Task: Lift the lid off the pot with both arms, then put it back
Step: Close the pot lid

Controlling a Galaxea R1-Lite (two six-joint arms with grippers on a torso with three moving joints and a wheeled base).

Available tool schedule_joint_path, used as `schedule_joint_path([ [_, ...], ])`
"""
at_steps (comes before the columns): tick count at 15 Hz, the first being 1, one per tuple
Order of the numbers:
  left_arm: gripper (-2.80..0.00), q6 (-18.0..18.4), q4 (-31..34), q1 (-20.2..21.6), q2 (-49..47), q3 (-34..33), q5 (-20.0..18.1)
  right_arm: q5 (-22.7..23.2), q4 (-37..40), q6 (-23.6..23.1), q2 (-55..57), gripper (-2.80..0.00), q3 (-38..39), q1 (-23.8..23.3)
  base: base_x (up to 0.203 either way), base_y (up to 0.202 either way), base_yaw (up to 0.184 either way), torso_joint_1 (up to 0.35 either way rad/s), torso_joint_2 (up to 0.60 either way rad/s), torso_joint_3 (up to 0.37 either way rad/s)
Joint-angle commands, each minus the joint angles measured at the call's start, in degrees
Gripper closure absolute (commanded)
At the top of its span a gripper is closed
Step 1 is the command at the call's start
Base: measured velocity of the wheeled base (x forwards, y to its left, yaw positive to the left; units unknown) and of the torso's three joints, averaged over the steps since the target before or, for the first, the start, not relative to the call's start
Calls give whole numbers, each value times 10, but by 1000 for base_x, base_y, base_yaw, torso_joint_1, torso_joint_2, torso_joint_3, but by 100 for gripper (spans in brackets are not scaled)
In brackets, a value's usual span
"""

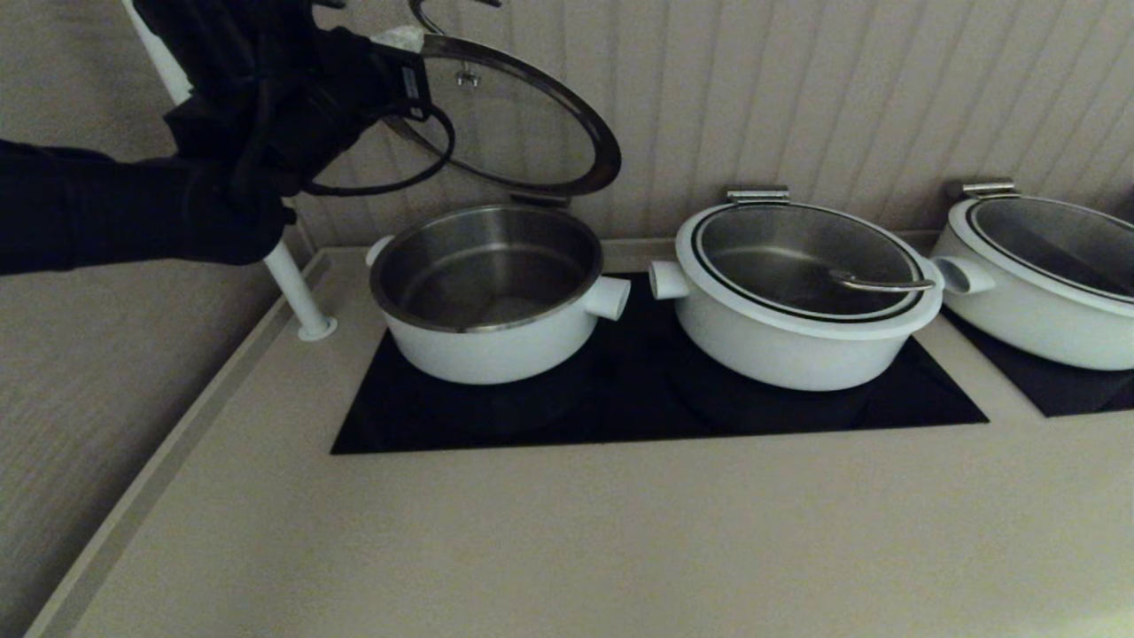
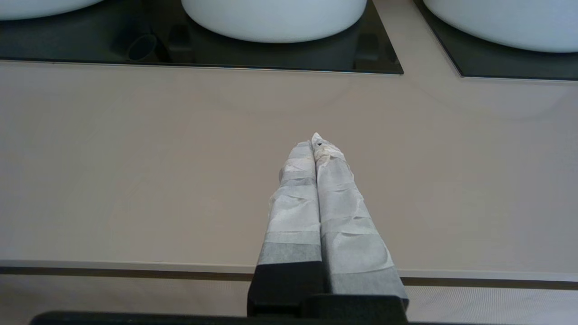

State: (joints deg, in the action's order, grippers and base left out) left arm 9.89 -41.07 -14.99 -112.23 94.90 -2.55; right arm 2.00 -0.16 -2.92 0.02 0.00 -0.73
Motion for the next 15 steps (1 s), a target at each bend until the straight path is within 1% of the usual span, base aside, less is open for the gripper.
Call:
schedule_joint_path([
  [1, 0, 0, 0, 2, 16, -1, 0, 0, 0, -1, 0, 0, 0, -1, 0, 0, 0, 0, 0, 0],
  [4, 0, 0, 30, 8, 37, -4, 0, 0, 0, -1, 0, 0, 0, -1, 0, 0, 0, 0, 0, 0],
  [7, 0, 1, 34, 13, 53, -4, 0, 0, 0, 0, 0, 0, 0, -1, 0, 0, 0, 0, 0, 0],
  [12, 0, 1, 83, 26, 77, 2, -1, 0, 0, 0, 0, 0, 0, 0, 0, 0, 0, 0, 0, 0],
  [15, 0, 1, 109, 27, 92, 1, -2, 0, 0, -1, 0, 0, 0, -1, 0, 0, 0, 0, 0, 0],
])
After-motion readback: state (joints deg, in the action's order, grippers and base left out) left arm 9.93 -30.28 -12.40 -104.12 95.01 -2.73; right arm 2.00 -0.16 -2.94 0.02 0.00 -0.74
